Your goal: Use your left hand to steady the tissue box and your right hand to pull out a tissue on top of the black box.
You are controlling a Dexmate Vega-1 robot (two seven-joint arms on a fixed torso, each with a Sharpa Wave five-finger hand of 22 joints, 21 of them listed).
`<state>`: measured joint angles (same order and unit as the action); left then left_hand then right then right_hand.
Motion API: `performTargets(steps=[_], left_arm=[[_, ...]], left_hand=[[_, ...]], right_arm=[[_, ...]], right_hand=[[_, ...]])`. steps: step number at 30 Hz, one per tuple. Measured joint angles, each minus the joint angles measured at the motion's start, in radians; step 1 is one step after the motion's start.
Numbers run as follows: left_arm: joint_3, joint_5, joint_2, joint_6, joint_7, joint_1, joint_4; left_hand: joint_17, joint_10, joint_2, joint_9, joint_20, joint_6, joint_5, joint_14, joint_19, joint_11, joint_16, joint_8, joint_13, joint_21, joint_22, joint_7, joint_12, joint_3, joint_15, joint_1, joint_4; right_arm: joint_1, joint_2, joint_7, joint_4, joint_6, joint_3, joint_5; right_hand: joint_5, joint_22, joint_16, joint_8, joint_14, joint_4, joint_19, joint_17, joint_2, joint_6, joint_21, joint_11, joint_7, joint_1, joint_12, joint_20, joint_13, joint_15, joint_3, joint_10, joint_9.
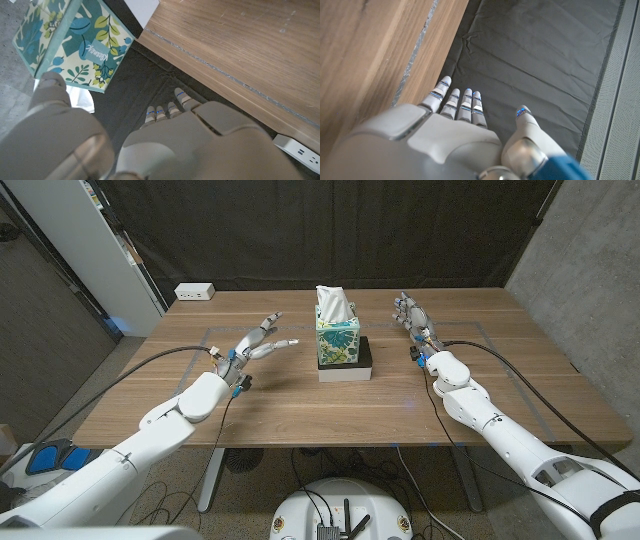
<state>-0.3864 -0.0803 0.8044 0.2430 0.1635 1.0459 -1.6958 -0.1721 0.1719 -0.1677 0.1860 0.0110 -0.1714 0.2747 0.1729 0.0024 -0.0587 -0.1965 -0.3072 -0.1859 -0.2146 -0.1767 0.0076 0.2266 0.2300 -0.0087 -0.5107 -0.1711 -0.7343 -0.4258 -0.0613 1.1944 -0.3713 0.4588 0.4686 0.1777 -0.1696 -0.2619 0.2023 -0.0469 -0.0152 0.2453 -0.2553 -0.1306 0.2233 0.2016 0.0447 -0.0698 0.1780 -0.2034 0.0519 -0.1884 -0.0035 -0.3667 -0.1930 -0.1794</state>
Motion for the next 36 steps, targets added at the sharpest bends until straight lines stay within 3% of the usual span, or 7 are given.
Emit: performTargets(steps=[5, 12, 27, 32, 36], left_arm=[[-0.011, 0.003, 0.001, -0.002, -0.02, -0.021, 0.011], [-0.04, 0.004, -0.004, 0.003, -0.059, -0.07, 0.04], [-0.089, -0.006, -0.028, 0.045, -0.142, -0.147, 0.1], [-0.1, -0.014, -0.035, 0.06, -0.166, -0.163, 0.114], [-0.113, -0.016, -0.044, 0.073, -0.185, -0.183, 0.13]], left_hand=[[0.0, 0.0, -0.007, 0.0, 0.001, 0.0, 0.008, 0.0, 0.009, 0.0, 0.0, -0.004, -0.001, 0.0, 0.0, 0.0, 0.0, -0.015, 0.0, -0.007, -0.001], [0.0, -0.004, -0.02, 0.0, -0.028, 0.0, 0.02, -0.002, 0.041, -0.004, 0.0, -0.004, -0.003, 0.0, 0.0, 0.0, 0.0, -0.046, 0.002, -0.028, 0.003], [0.0, 0.002, -0.023, 0.0, -0.028, -0.003, 0.036, -0.042, 0.071, 0.009, 0.0, -0.019, -0.003, 0.0, 0.0, 0.003, 0.0, -0.093, -0.002, -0.054, 0.009], [0.0, 0.002, -0.017, 0.0, -0.049, 0.0, 0.038, -0.06, 0.094, 0.009, 0.0, -0.023, -0.003, -0.001, -0.001, -0.03, 0.0, -0.115, 0.006, -0.067, 0.01], [0.0, 0.0, -0.018, 0.003, -0.054, 0.0, 0.044, -0.073, 0.1, -0.001, 0.0, -0.023, -0.003, -0.004, -0.003, -0.04, 0.0, -0.124, 0.001, -0.077, 0.008]], right_arm=[[0.0, -0.001, -0.003, 0.002, 0.001, 0.0, -0.002], [-0.001, -0.004, -0.01, 0.006, 0.003, 0.001, -0.011], [-0.015, -0.019, -0.034, 0.036, 0.01, 0.002, -0.032], [-0.023, -0.024, -0.04, 0.048, 0.012, 0.0, -0.036], [-0.027, -0.026, -0.045, 0.055, 0.012, 0.0, -0.039]], right_hand=[[0.0, 0.0, 0.0, 0.0, 0.0, 0.0, 0.0, 0.0, 0.0, 0.0, 0.0, 0.0, 0.0, 0.0, 0.0, 0.0, 0.0, 0.0, 0.0, 0.0, 0.0], [0.0, 0.0, 0.0, 0.0, 0.0, 0.0, 0.0, 0.0, 0.0, 0.004, 0.0, 0.004, -0.004, 0.0, 0.0, 0.0, 0.0, 0.0, 0.0, -0.004, 0.0], [0.0, 0.0, 0.0, 0.0, -0.004, 0.0, 0.0, 0.005, 0.0, 0.005, 0.0, 0.007, -0.005, 0.0, 0.0, 0.0, 0.0, 0.004, 0.0, -0.007, 0.0], [0.0, 0.0, 0.0, 0.0, -0.004, 0.0, -0.006, 0.005, 0.0, 0.005, 0.0, 0.007, -0.005, 0.0, 0.0, 0.006, 0.0, 0.004, 0.0, -0.007, 0.0], [0.0, 0.0, 0.0, -0.007, -0.004, 0.0, -0.006, 0.005, 0.0, 0.005, 0.0, 0.007, -0.005, 0.0, 0.0, 0.006, 0.0, 0.003, 0.0, -0.007, 0.0]])
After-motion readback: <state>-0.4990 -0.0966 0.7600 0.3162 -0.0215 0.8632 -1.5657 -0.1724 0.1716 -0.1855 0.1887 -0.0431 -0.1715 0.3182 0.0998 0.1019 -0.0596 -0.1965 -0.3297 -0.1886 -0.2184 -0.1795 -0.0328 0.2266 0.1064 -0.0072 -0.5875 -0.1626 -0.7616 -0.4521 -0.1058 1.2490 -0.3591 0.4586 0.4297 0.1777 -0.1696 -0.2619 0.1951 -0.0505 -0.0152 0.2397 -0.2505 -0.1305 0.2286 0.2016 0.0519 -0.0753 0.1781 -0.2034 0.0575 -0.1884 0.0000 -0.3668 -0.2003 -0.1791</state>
